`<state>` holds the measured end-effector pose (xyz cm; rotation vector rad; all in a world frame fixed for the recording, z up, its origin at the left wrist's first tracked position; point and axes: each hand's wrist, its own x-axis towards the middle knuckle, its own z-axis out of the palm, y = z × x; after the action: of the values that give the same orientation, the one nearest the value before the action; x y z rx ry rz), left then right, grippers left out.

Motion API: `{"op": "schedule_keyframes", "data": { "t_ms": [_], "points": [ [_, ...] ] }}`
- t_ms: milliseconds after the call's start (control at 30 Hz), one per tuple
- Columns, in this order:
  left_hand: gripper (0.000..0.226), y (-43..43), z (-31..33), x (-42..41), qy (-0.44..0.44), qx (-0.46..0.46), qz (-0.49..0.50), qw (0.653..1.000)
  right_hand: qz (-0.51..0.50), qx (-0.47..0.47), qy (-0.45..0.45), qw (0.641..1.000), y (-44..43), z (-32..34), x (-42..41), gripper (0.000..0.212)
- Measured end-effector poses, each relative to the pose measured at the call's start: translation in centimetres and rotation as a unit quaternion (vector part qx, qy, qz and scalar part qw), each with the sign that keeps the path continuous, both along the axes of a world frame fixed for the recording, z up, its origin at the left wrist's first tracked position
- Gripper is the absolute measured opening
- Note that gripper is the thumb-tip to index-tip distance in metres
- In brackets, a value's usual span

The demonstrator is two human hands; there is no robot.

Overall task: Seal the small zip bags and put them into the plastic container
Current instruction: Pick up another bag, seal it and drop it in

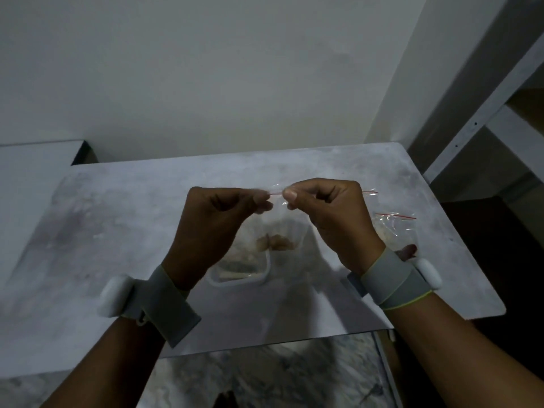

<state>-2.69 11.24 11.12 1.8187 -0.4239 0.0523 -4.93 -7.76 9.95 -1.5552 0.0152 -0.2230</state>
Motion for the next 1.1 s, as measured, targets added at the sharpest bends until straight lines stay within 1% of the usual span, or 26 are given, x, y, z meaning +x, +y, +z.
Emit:
{"op": "schedule_keyframes", "data": {
  "t_ms": [100,233,433,567,633,667,733,800,867,933,1033,1100],
  "points": [
    [0.019,1.6,0.1,-0.4,-0.061,0.026,0.027,0.997,0.014,0.0,0.003,1.0,1.8,-0.1,0.0,0.006],
    [0.01,3.5,-1.1,-1.0,-0.068,0.041,0.071,0.994,0.027,-0.015,0.006,1.0,4.0,-1.0,0.1,0.01],
    [0.014,5.7,-4.5,-1.2,0.034,0.005,0.073,0.997,0.039,-0.035,0.037,0.998,6.1,-4.1,0.6,0.007],
    [0.013,6.3,-7.2,-0.9,0.09,0.007,0.074,0.993,0.042,-0.076,0.079,0.993,6.6,-6.5,1.1,0.006],
    [0.02,6.1,-8.3,-0.3,0.112,0.026,0.097,0.989,0.031,-0.093,0.101,0.99,6.7,-7.6,1.5,0.011],
    [0.03,6.0,-8.4,-0.1,0.106,0.054,0.119,0.986,0.019,-0.091,0.107,0.99,6.7,-7.8,1.7,0.015],
    [0.054,5.4,-8.5,0.3,0.064,0.124,0.168,0.976,-0.007,-0.079,0.113,0.99,6.2,-8.1,2.0,0.022],
    [0.064,4.3,-7.9,0.2,-0.001,0.162,0.21,0.964,-0.016,-0.061,0.115,0.991,5.2,-8.1,2.0,0.028],
    [0.063,2.5,-7.2,0.1,-0.047,0.167,0.222,0.959,-0.031,-0.061,0.114,0.991,3.8,-8.0,1.9,0.032],
    [0.057,-0.3,-6.6,0.0,-0.072,0.158,0.199,0.964,-0.061,-0.081,0.115,0.988,1.5,-7.9,1.5,0.033],
    [0.05,-3.9,-6.5,-0.2,-0.082,0.153,0.157,0.972,-0.106,-0.089,0.108,0.984,-1.8,-8.1,0.8,0.032],
    [0.047,-8.7,-6.9,-0.4,-0.064,0.154,0.108,0.98,-0.154,-0.079,0.107,0.979,-6.4,-8.4,-0.6,0.028]
  ]
}}
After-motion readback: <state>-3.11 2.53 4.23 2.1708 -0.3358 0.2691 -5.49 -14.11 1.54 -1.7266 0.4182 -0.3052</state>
